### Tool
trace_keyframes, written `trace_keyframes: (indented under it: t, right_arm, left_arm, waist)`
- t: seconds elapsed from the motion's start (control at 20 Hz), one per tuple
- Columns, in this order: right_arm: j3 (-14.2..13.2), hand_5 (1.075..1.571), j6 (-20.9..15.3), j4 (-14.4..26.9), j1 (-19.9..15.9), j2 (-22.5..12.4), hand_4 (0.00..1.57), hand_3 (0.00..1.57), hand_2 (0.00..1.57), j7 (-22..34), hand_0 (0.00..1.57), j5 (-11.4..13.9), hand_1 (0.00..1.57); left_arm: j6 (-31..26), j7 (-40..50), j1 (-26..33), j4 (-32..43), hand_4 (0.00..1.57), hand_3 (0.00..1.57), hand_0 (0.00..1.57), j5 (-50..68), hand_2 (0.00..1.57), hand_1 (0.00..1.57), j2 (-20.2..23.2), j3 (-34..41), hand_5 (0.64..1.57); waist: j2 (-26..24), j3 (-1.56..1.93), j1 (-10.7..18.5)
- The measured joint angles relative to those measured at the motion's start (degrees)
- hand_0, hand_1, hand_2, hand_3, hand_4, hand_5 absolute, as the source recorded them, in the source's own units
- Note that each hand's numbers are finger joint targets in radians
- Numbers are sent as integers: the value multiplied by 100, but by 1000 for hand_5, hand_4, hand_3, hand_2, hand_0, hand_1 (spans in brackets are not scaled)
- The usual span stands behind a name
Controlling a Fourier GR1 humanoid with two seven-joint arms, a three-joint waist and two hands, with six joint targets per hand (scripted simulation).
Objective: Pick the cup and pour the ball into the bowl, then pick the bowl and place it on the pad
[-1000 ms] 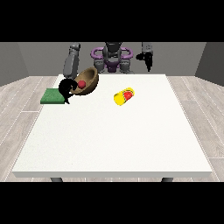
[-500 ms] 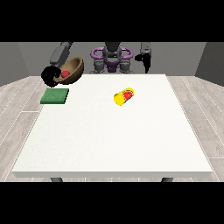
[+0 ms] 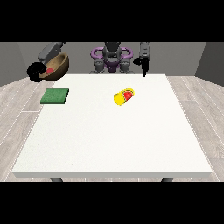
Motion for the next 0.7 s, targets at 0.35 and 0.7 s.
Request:
trace_keyframes:
  t: [0.35,0.7]
  right_arm:
    - [-302,1519,571,510,96,-402,766,730,1571,-555,1549,-201,1549]
    - [-243,1570,-234,655,85,-797,0,1377,1390,-1004,1273,179,1273]
  left_arm:
    - [56,-392,18,-121,1167,0,0,-134,0,0,-118,-107,1358]
    - [109,-530,-4,-200,1166,0,0,-235,0,0,-167,-143,1361]
  waist:
    - [602,6,150]
    - [802,4,300]
